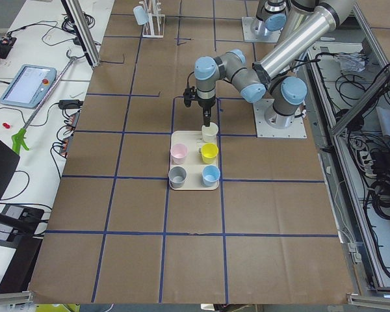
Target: Transfer IKEA cup to right arm and place on rack
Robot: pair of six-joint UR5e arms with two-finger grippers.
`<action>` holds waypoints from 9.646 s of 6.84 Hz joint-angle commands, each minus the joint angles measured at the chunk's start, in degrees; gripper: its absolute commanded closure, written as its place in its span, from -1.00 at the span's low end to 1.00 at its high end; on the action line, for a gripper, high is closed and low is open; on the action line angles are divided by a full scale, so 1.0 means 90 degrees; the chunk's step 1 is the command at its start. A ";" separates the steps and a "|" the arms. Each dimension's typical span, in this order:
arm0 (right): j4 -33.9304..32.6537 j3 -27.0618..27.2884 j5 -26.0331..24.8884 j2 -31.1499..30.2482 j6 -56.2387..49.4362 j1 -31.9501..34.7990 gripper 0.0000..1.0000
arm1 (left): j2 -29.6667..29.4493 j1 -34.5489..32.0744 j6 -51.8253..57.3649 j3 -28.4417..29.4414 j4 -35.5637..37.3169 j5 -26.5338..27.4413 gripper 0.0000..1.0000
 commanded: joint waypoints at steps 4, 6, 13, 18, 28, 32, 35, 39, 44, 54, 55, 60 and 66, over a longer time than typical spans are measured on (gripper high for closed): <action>-0.2332 0.0715 0.0297 0.0307 0.4136 0.0277 -0.99 | -0.0182 0.0009 -0.0028 -0.0074 0.0209 0.0041 -0.15; -0.2983 0.0795 0.0670 0.0621 0.5126 0.0277 -0.99 | -0.0182 0.0018 -0.0124 -0.0045 0.0131 0.0060 0.88; -0.2955 0.0746 0.0299 0.0651 0.5246 0.0277 -0.99 | 0.0344 0.0185 -0.0164 0.0625 -0.0510 0.0317 1.00; -0.2906 0.0717 0.0299 0.0631 0.5256 0.0257 -1.00 | 0.0113 -0.0535 -0.0213 0.3221 -0.2142 -0.0389 1.00; -0.2867 0.0541 -0.0483 0.0592 0.5159 0.0160 -1.00 | -0.1186 -0.1884 -0.0203 0.3365 0.2421 -0.5915 1.00; -0.2847 0.0560 -0.0366 0.0602 0.5236 0.0266 -1.00 | -0.2064 -0.2120 -0.1252 0.1706 0.6691 -0.7640 0.87; -0.2634 0.0522 -0.0181 0.0631 0.5508 0.0491 -0.92 | -0.2203 -0.2743 -0.2087 0.1207 0.8370 -0.7645 0.83; -0.2496 0.0492 0.0152 0.0835 0.5803 0.0774 -0.89 | -0.2232 -0.2765 -0.2234 0.0903 0.8939 -0.7635 0.82; -0.1929 -0.0063 0.0152 0.1186 0.6184 0.1057 -0.90 | -0.2242 -0.2774 -0.2234 0.0903 0.8978 -0.7635 0.81; -0.1919 -0.0494 0.0133 0.1568 0.6194 0.1224 -0.89 | -0.2233 -0.2774 -0.2273 0.0903 0.8978 -0.7635 0.74; -0.1919 -0.0514 0.0142 0.1569 0.6194 0.1224 -0.83 | -0.2233 -0.2774 -0.2274 0.0903 0.8978 -0.7635 0.73; -0.1929 -0.0524 0.0142 0.1549 0.6174 0.1224 -0.08 | -0.2223 -0.2774 -0.2459 0.0942 0.8978 -0.7615 0.15; -0.1939 -0.0543 0.0162 0.1520 0.6125 0.1214 0.51 | -0.2145 -0.2202 -0.2869 0.0913 0.8949 -0.7916 -0.83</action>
